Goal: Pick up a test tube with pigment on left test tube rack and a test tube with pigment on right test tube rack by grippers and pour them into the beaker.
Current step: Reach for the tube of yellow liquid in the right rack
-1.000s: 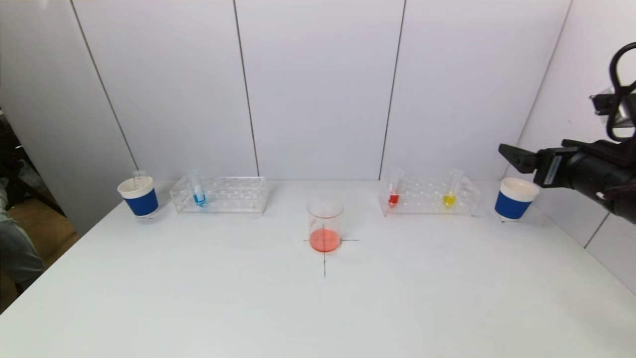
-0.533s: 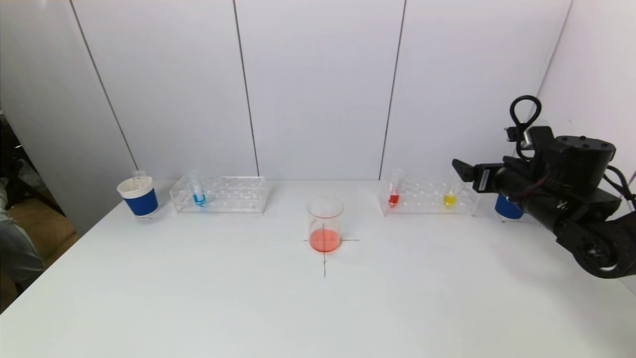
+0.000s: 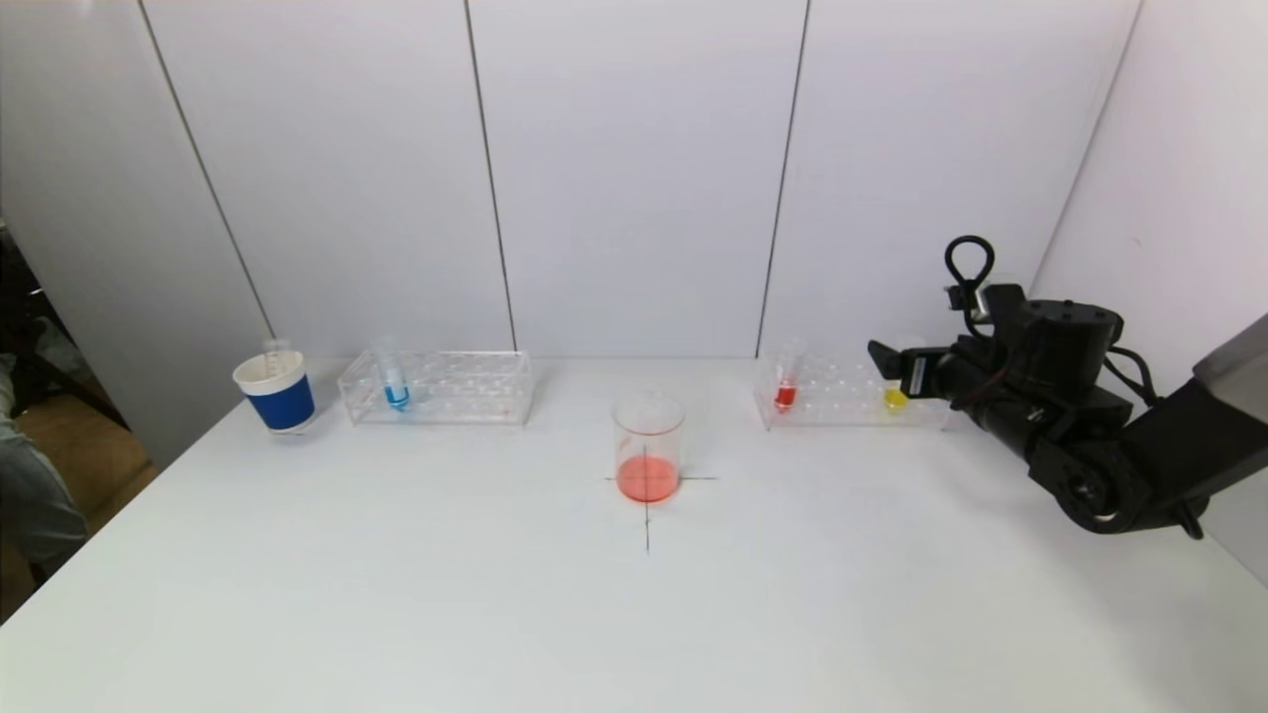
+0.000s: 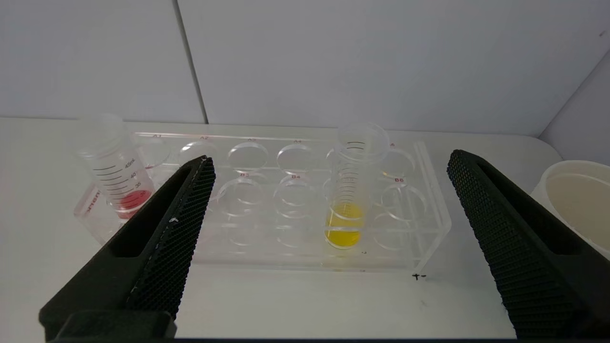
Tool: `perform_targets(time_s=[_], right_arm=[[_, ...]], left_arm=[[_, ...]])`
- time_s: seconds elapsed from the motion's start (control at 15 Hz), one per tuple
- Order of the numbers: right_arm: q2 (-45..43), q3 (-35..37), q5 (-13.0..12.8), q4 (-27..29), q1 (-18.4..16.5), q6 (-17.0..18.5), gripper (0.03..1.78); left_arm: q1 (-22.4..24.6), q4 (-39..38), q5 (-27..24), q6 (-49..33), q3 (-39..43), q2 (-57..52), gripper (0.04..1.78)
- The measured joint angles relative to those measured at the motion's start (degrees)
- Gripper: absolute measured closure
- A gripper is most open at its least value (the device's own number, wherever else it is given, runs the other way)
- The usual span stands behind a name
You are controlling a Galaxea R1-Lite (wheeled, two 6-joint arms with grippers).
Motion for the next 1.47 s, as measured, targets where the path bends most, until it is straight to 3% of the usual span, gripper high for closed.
perform_targets(time_s=[0.33, 0.6, 1.47], right_arm=[[3.50, -2.43, 0.06, -0.26, 0.05, 0.35, 0.04], [6.21, -3.17, 0.00, -5.19, 0.27, 0.65, 0.04], [12.54, -11.80, -1.51, -4.30, -0.94, 2.30, 0.04]], left_arm=[[-0.02, 0.00, -0.02, 0.00, 0.00, 0.00, 0.06], [-0.02, -0.02, 0.00, 0.02, 0.00, 0.00, 0.06], [-0.02, 0.00, 0.00, 0.00, 0.00, 0.02, 0.06]])
